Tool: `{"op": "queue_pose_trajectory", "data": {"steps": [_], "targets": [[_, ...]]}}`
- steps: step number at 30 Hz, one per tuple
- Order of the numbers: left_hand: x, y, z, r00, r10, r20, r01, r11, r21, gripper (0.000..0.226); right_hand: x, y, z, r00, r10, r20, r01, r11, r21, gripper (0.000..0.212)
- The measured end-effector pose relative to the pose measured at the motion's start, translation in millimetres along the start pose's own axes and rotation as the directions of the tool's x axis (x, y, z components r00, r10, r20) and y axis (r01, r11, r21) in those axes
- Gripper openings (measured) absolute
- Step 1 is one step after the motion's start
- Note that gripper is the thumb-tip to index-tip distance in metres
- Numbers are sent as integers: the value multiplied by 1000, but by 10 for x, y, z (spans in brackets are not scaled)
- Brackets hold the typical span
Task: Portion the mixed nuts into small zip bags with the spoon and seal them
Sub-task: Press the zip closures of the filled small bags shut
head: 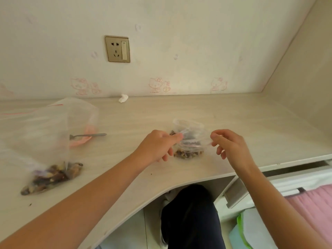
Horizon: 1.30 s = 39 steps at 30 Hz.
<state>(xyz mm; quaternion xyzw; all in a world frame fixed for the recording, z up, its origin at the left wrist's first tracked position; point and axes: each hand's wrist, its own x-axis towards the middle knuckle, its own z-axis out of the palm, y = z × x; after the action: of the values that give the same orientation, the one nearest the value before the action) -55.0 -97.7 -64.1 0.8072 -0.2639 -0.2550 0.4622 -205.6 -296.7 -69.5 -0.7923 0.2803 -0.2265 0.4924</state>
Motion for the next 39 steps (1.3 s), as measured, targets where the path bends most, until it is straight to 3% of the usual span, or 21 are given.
{"op": "queue_pose_trajectory", "data": {"steps": [3, 5, 9, 14, 19, 22, 25, 28, 33, 35, 39], "targets": [[154, 24, 158, 999, -49, 21, 50, 996, -78, 40, 104, 68, 71, 996, 91, -25, -90, 995, 44, 45], [218, 50, 239, 998, -57, 16, 59, 995, -77, 29, 159, 79, 112, 992, 125, 5, -125, 992, -16, 28], [141, 116, 173, 999, 32, 15, -33, 998, 54, 18, 104, 11, 194, 997, 63, 55, -57, 993, -105, 18], [-338, 76, -529, 995, 90, -54, -86, 994, 64, 14, -102, -392, 398, 968, -34, 250, 17, 998, 67, 14], [-857, -262, -1025, 995, -46, -91, 46, 999, 4, 26, -209, -718, 930, 895, -18, 446, -79, 977, 198, 14], [-999, -511, -1205, 983, -176, -59, 165, 974, -156, 28, -287, -759, 1264, 834, 10, 551, -203, 935, 290, 13], [-1100, -685, -1365, 975, -220, 24, 216, 921, -325, 13, -344, -739, 1490, 762, -15, 647, -318, 862, 395, 11], [-1159, -808, -1461, 977, -172, 128, 214, 824, -524, 13, -357, -705, 1583, 733, -90, 674, -378, 770, 514, 21], [-1155, -874, -1521, 982, -140, 129, 191, 723, -664, 8, -374, -710, 1627, 684, -195, 703, -424, 678, 600, 17], [-1136, -883, -1568, 973, -135, 189, 232, 630, -741, 15, -376, -728, 1631, 674, -218, 706, -442, 646, 622, 17], [-1160, -846, -1637, 926, 38, 376, 324, 429, -843, 9, -374, -762, 1606, 683, -215, 698, -476, 594, 648, 22]]}}
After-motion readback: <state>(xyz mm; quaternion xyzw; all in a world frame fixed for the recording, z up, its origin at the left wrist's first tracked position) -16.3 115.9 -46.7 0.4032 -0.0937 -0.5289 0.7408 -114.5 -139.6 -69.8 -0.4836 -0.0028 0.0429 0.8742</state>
